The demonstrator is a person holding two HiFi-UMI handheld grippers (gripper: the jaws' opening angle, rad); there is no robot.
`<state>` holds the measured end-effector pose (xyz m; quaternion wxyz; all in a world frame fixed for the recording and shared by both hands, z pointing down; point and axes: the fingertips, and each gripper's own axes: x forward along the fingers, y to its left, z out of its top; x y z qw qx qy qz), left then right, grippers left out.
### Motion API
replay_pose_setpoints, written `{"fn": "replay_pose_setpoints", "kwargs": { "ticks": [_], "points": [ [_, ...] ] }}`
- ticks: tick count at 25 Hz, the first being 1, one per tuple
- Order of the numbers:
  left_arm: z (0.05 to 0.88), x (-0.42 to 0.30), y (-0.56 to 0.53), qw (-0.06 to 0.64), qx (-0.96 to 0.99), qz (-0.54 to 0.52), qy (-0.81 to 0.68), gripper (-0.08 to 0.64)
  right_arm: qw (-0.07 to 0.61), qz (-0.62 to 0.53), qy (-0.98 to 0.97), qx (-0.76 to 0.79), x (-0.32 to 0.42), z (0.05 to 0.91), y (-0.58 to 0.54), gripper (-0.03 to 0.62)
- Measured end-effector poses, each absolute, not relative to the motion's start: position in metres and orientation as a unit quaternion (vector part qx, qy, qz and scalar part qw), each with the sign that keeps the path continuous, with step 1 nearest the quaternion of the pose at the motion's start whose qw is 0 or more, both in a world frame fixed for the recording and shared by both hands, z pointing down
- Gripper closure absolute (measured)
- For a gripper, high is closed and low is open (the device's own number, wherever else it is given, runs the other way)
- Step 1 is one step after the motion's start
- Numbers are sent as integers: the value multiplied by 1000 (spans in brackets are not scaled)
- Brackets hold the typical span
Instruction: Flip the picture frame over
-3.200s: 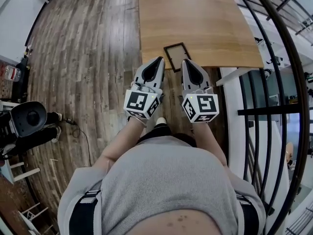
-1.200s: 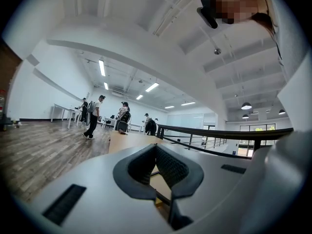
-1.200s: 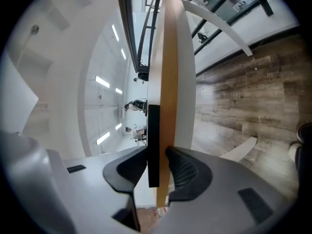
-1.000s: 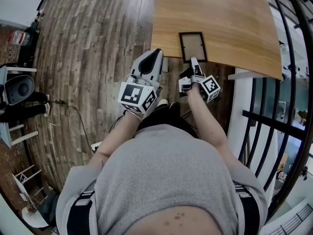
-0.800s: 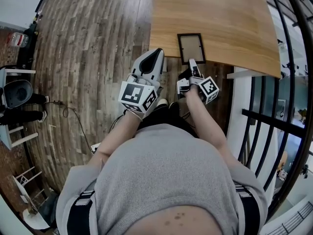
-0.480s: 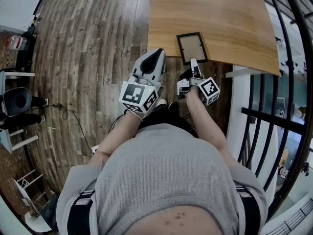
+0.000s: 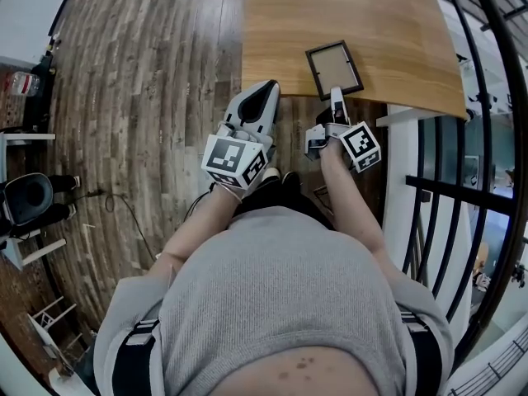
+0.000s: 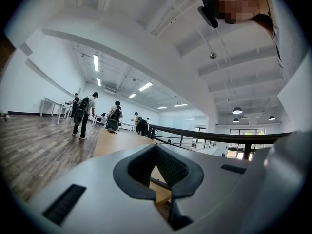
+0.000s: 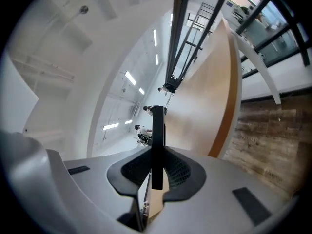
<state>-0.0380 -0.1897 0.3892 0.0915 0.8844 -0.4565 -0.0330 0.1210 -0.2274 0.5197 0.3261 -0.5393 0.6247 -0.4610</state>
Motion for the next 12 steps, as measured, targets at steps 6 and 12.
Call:
{"fn": "replay_pose_setpoints", "kwargs": {
  "ticks": [6, 12],
  "points": [
    [385, -35, -193, 90, 885, -37, -454, 554, 93, -277, 725, -623, 138, 495, -242, 506],
    [390, -33, -193, 97, 884, -37, -456, 554, -149, -44, 781, -605, 122, 480, -250, 506]
  ]
}}
